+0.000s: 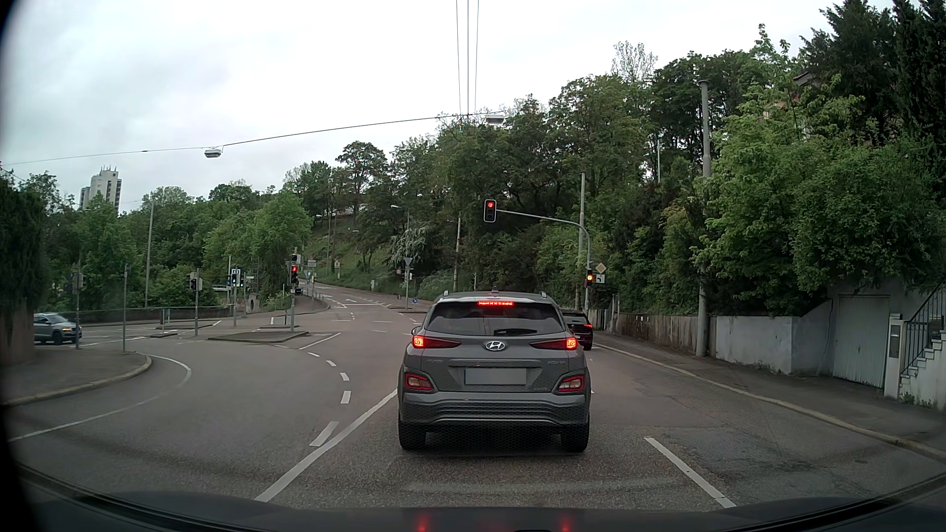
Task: Follow the waypoints while adhering to traffic rules and regulations
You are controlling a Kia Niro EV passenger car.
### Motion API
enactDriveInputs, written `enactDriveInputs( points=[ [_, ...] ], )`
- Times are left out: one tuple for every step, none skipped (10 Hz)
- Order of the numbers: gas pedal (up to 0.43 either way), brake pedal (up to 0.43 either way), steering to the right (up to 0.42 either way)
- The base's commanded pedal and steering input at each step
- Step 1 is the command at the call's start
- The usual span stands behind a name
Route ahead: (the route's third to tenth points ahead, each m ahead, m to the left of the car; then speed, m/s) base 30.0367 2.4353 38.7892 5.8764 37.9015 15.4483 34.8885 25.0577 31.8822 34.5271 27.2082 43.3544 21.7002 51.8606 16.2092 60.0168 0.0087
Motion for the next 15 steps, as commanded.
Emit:
enactDriveInputs(
  points=[
    [0.0,0.28,-0.004],
    [0.0,0.28,-0.004],
    [0.0,0.28,-0.004],
    [0.0,0.28,-0.005],
    [0.0,0.28,-0.005],
    [0.0,0.28,-0.005],
    [0.0,0.28,-0.005],
    [0.0,0.28,-0.005],
    [0.0,0.28,-0.004],
    [0.0,0.28,-0.004],
    [0.0,0.28,-0.004],
    [0.0,0.28,-0.004],
    [0.0,0.28,-0.004],
    [0.0,0.28,-0.004],
    [0.0,0.28,-0.004]
  ],
)
